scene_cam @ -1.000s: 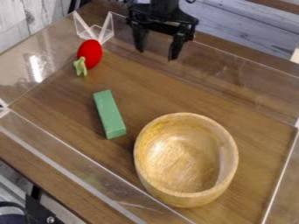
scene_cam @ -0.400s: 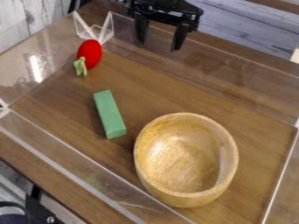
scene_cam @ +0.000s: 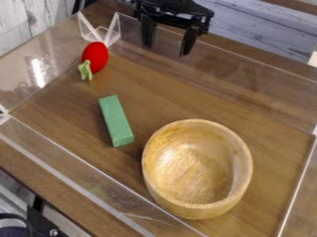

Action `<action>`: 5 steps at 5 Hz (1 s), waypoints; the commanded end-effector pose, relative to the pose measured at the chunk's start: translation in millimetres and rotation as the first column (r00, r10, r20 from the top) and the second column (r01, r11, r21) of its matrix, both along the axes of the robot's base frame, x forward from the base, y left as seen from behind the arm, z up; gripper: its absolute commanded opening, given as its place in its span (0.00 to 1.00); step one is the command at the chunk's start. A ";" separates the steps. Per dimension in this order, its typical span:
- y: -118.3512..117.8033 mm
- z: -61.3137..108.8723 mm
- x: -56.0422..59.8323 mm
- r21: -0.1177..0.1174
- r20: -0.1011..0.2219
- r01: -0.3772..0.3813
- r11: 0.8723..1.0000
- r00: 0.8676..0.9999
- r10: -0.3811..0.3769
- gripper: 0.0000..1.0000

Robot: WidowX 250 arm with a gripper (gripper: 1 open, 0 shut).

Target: Move the red object to the left side of the table

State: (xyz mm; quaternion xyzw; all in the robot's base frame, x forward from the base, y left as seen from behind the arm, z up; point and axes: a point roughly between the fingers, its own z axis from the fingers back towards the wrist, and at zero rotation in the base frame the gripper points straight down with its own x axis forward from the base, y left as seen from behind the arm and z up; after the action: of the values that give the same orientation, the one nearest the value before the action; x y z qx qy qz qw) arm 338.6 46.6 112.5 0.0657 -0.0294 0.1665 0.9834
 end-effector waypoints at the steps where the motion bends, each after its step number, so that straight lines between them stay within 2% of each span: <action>1: -7.0 33.5 2.7 0.001 0.092 -0.006 1.000 0.996 0.006 1.00; 3: -13.5 25.1 14.3 -0.007 0.084 0.030 1.000 0.996 -0.030 1.00; 4: -4.2 22.2 6.2 -0.011 0.074 0.117 0.993 0.990 -0.116 1.00; 5: 7.2 17.7 -3.4 -0.012 0.061 0.195 0.981 0.979 -0.194 1.00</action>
State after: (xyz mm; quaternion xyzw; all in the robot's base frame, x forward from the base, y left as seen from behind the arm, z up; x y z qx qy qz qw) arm 333.5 51.4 103.6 0.0462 -0.0227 0.0693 0.9963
